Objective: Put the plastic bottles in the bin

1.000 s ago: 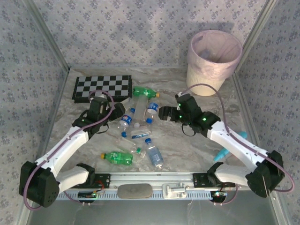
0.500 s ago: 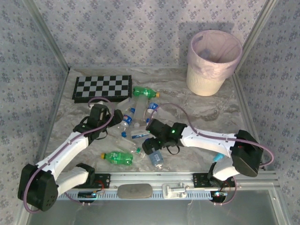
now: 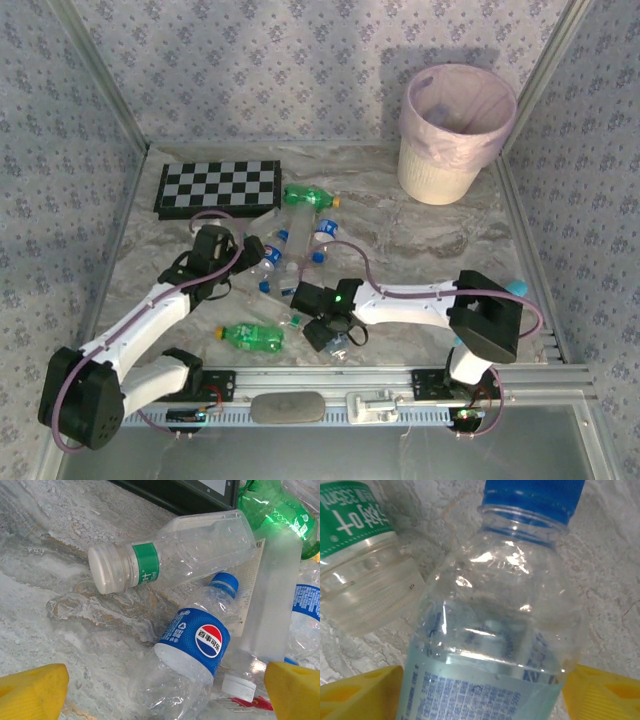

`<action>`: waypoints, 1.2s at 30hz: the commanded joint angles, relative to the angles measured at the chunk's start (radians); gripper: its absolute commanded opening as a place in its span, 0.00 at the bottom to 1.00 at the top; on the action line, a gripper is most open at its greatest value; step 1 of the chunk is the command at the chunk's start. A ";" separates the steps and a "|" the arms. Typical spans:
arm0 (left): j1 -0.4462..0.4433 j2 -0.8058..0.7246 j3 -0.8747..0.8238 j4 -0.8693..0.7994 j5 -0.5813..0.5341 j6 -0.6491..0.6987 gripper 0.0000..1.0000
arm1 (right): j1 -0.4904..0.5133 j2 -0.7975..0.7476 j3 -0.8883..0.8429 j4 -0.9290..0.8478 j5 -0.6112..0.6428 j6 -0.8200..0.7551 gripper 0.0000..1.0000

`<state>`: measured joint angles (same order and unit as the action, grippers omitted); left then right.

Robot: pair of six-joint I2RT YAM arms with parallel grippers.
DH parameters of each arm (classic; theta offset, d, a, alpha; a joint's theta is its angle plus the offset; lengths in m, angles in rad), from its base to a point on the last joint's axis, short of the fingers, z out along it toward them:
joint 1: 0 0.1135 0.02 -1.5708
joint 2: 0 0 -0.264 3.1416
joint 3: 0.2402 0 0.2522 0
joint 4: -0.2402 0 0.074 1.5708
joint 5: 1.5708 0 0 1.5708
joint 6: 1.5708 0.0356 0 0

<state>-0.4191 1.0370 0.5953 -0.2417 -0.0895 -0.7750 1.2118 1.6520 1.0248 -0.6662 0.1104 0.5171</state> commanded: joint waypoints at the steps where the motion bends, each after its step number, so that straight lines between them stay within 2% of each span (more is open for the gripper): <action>1: -0.001 -0.025 -0.009 0.004 0.017 -0.017 1.00 | 0.006 0.009 0.016 -0.019 0.019 0.017 0.74; 9: -0.006 -0.038 -0.042 0.011 0.017 -0.043 1.00 | -0.015 -0.026 -0.026 0.054 -0.008 0.043 0.56; 17: -0.012 -0.032 -0.045 0.047 0.029 -0.064 1.00 | -0.109 -0.228 -0.144 0.231 -0.053 0.060 0.50; 25: -0.033 -0.029 -0.042 0.056 0.040 -0.072 1.00 | -0.380 -0.434 -0.212 0.528 -0.249 0.007 0.49; 31: -0.059 -0.005 -0.018 0.080 0.047 -0.062 1.00 | -0.585 -0.484 -0.083 0.525 -0.343 -0.107 0.49; 36: -0.090 0.029 0.019 0.098 0.041 -0.056 1.00 | -0.769 -0.472 0.070 0.505 -0.378 -0.136 0.48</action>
<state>-0.4934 1.0554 0.5598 -0.1818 -0.0532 -0.8387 0.5072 1.1965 1.0035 -0.1825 -0.2207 0.4339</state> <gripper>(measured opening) 0.999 0.484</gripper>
